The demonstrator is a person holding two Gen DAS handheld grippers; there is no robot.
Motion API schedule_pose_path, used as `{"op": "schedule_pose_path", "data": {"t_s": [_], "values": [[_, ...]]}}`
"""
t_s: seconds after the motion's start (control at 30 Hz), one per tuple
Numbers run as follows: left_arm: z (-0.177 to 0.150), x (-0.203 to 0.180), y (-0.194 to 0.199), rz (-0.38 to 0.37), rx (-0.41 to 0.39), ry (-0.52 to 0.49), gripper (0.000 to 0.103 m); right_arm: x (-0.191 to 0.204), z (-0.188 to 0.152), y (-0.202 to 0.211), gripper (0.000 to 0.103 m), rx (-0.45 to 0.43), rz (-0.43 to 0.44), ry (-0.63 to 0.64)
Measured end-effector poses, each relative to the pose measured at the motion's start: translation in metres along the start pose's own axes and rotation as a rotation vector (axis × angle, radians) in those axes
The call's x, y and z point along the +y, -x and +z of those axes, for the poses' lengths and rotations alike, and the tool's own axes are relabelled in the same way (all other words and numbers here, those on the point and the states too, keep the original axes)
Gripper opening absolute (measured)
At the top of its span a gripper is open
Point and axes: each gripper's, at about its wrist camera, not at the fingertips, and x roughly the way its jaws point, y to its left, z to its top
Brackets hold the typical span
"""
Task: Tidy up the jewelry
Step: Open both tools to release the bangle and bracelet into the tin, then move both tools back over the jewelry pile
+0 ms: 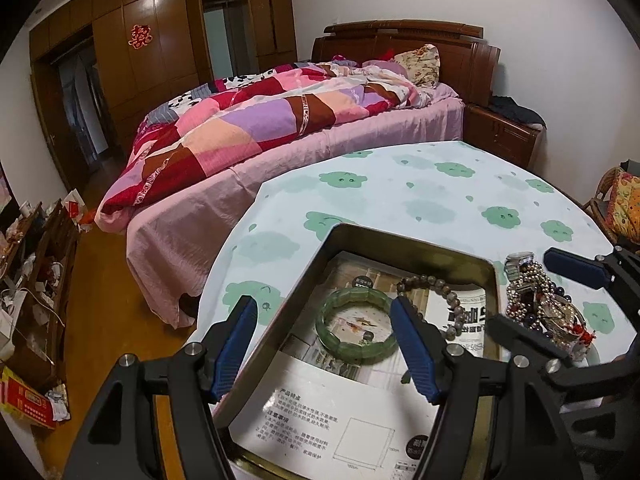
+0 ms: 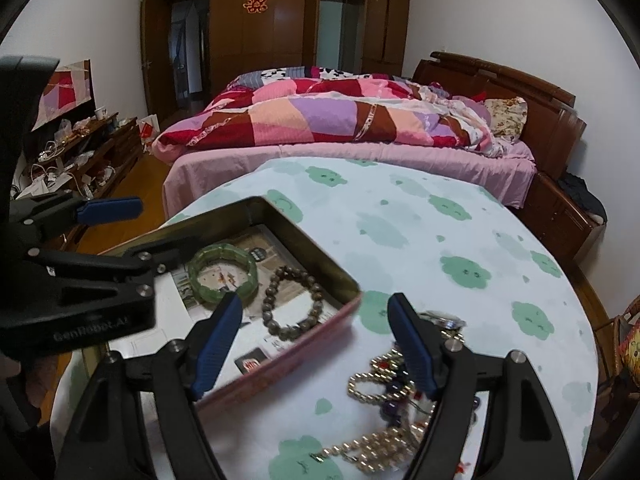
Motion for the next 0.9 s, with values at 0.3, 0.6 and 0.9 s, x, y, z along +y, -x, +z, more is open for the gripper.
{"op": "schedule_pose_path", "data": {"t_s": [0.3, 0.6, 0.9], "values": [[-0.009, -0.027, 0.019, -0.031, -0.014, -0.031, 0.069, -0.042, -0.017, 0.03, 0.079, -0.024, -0.036, -0.08], [-0.028, -0.077, 0.034, -0.115, -0.017, -0.135, 0.069, -0.094, -0.067, 0.066, 0.082, 0.002, -0.136, -0.177], [-0.04, -0.108, 0.035, -0.146, 0.001, -0.202, 0.069, -0.102, -0.104, 0.056, 0.07, 0.088, -0.119, -0.192]]}}
